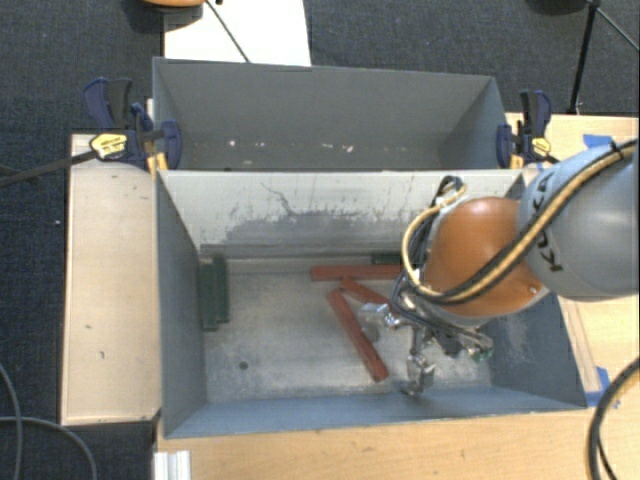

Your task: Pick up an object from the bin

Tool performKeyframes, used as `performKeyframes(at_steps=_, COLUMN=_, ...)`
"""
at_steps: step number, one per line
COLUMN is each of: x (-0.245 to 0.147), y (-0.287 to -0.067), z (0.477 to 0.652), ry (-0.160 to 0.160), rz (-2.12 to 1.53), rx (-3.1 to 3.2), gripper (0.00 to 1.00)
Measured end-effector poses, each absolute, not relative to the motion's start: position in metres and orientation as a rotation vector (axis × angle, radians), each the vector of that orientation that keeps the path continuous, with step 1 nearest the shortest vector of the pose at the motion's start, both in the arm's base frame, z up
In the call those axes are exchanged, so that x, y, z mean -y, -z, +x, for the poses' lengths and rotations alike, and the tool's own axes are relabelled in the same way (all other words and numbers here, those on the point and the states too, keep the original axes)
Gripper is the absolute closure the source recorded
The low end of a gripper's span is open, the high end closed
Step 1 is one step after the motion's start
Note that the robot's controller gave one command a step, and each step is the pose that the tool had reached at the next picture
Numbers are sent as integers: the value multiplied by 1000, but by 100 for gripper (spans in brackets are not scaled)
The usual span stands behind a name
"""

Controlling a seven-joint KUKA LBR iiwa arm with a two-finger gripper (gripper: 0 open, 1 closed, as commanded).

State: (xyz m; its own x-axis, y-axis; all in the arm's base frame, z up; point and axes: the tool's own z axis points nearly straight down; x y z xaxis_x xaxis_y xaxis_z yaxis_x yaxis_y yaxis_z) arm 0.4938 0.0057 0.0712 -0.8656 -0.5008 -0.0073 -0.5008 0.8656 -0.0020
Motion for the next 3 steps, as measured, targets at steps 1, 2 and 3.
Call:
performKeyframes(at_steps=1, x=-6, y=-71, z=494, ry=0, rz=-814, rx=-3027, gripper=0)
performKeyframes(at_steps=2, x=-45, y=-74, z=490, ry=4, rz=-782, rx=-3032, gripper=0)
performKeyframes(at_steps=3, x=-64, y=-73, z=489, ry=-1, rz=-1014, rx=-2960, gripper=0)
